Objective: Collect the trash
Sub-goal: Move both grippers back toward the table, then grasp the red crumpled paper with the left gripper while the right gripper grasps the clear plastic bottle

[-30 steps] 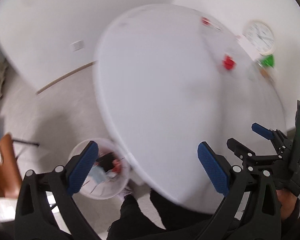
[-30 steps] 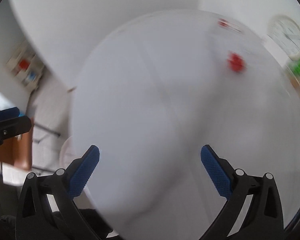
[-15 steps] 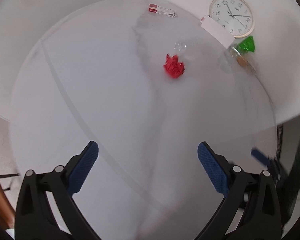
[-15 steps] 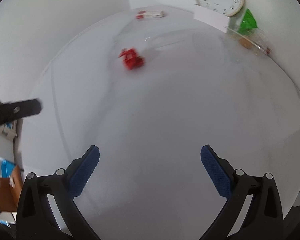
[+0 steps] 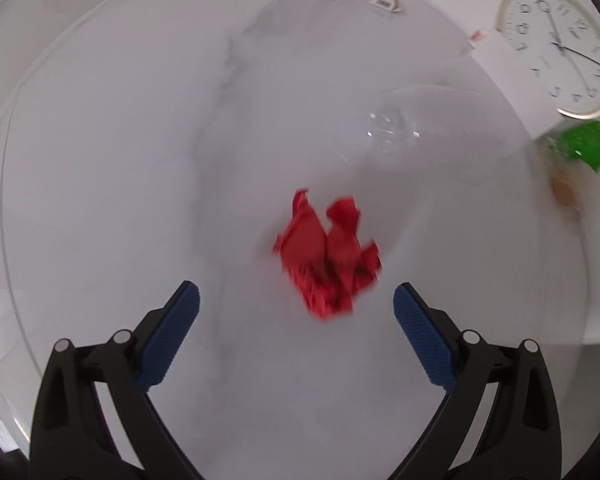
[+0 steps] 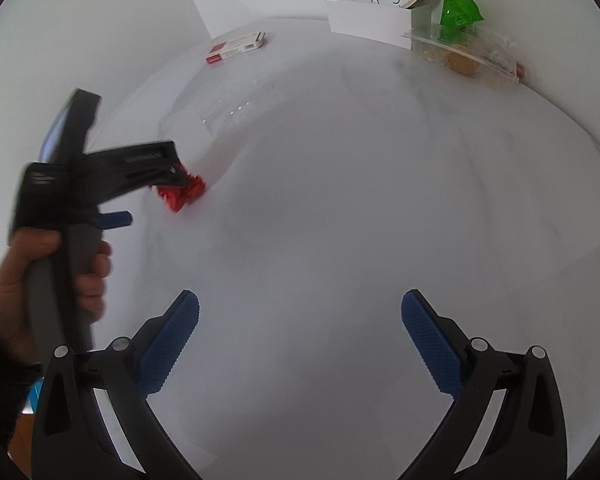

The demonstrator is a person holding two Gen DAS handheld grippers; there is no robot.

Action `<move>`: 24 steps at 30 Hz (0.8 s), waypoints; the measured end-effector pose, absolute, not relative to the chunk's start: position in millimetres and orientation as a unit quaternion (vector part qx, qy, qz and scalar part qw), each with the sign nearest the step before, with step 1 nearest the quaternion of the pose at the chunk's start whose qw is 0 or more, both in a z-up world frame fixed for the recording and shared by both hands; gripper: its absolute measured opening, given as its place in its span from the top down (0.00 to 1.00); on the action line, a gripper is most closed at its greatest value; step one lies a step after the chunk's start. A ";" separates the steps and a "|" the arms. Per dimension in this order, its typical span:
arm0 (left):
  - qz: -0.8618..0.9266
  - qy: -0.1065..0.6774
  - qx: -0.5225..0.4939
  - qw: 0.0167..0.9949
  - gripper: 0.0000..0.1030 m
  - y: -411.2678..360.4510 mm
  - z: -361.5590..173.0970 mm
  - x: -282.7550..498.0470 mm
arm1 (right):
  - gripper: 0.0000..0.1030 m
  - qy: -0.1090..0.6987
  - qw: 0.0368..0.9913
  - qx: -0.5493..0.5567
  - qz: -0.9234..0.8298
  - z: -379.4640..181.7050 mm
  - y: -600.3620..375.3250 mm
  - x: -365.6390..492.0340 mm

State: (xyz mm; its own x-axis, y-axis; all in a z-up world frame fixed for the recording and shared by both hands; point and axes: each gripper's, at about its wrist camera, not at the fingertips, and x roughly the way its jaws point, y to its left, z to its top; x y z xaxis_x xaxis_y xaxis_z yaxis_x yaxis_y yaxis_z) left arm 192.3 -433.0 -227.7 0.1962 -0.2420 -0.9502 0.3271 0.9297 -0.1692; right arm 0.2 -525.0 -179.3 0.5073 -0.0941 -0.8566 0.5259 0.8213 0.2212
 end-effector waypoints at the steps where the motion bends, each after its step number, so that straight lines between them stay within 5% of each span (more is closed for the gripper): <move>1: -0.179 0.608 0.033 0.773 0.15 -435.9 -232.2 196.4 | 0.02 0.461 0.835 0.236 -0.186 -180.5 -526.8 2.9; 4: -0.190 0.607 0.023 0.771 0.27 -442.7 -238.0 202.2 | 0.02 0.462 0.833 0.240 -0.188 -182.6 -530.1 9.8; 8: -0.210 0.596 0.055 0.774 0.58 -450.2 -236.5 204.8 | 0.02 0.454 0.833 0.243 -0.201 -175.0 -530.1 19.9; 24: -0.322 0.579 0.058 0.747 0.63 -384.9 -221.1 238.2 | 0.02 0.415 0.759 0.410 -0.288 -176.3 -562.5 162.6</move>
